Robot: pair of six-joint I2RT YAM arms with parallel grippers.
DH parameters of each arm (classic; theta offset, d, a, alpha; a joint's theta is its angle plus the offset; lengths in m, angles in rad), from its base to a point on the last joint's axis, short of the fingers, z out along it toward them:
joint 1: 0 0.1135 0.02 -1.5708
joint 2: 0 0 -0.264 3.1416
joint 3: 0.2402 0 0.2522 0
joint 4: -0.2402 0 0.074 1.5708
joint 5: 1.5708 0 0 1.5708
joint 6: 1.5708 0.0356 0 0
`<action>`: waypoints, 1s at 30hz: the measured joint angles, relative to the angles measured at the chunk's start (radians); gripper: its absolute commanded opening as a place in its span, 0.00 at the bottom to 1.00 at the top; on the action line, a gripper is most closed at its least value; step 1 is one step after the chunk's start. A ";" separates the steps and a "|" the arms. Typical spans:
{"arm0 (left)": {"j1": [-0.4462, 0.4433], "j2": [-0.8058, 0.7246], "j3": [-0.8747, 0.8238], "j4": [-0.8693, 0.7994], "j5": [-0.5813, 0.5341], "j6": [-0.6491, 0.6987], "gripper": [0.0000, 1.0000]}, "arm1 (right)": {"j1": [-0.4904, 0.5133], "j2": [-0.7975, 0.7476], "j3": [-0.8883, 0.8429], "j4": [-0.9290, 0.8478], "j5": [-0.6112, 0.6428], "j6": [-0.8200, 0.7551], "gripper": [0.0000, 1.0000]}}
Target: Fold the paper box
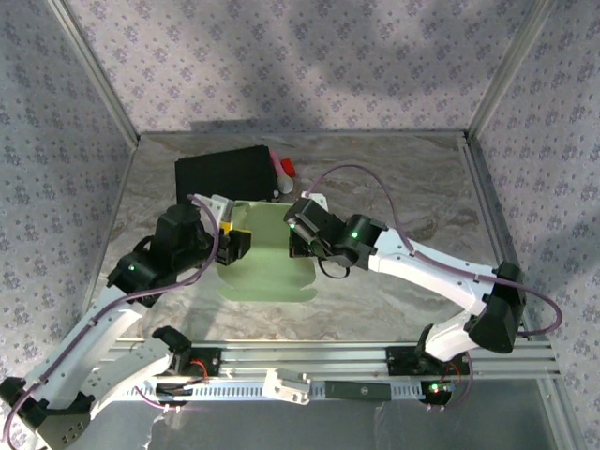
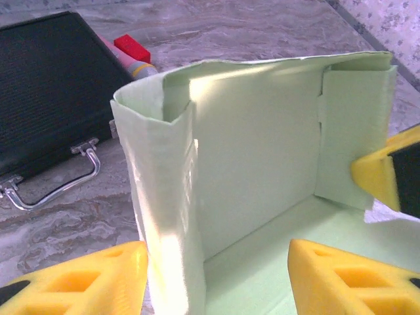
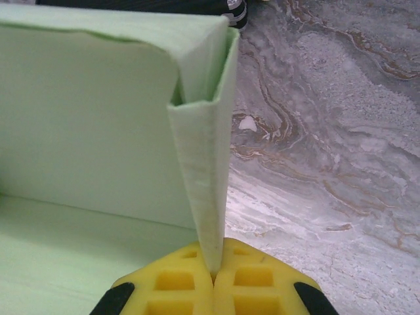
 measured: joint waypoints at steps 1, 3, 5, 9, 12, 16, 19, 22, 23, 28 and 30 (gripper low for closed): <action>0.015 -0.004 0.000 -0.010 0.018 0.006 0.50 | -0.003 0.000 0.000 0.000 0.000 0.000 0.00; 0.050 -0.014 0.000 -0.030 0.051 0.017 0.45 | -0.004 0.000 0.000 0.000 0.000 0.000 0.00; 0.087 -0.024 0.000 -0.040 0.089 0.023 0.43 | -0.005 0.000 0.000 0.000 0.000 0.000 0.00; 0.135 -0.027 0.000 -0.065 0.138 0.043 0.36 | -0.005 0.000 0.000 0.000 -0.003 -0.003 0.00; 0.188 -0.027 0.000 -0.079 0.187 0.058 0.31 | -0.006 0.000 0.000 0.000 -0.008 -0.008 0.00; 0.295 -0.021 -0.007 -0.068 0.299 0.069 0.25 | -0.006 0.000 0.000 0.000 -0.013 -0.013 0.00; 0.348 0.001 -0.018 -0.051 0.393 0.072 0.24 | -0.006 0.000 0.000 0.001 -0.019 -0.016 0.00; 0.358 0.027 -0.030 -0.040 0.459 0.078 0.24 | -0.006 0.000 0.000 -0.001 -0.019 -0.019 0.00; 0.358 0.031 -0.034 -0.036 0.474 0.079 0.25 | -0.006 0.000 0.000 -0.004 -0.019 -0.019 0.00; 0.365 0.032 -0.038 -0.030 0.514 0.085 0.28 | -0.012 0.000 0.000 -0.010 -0.019 -0.019 0.00; 0.365 0.031 -0.038 -0.031 0.517 0.089 0.30 | -0.012 0.000 0.000 -0.012 -0.019 -0.019 0.00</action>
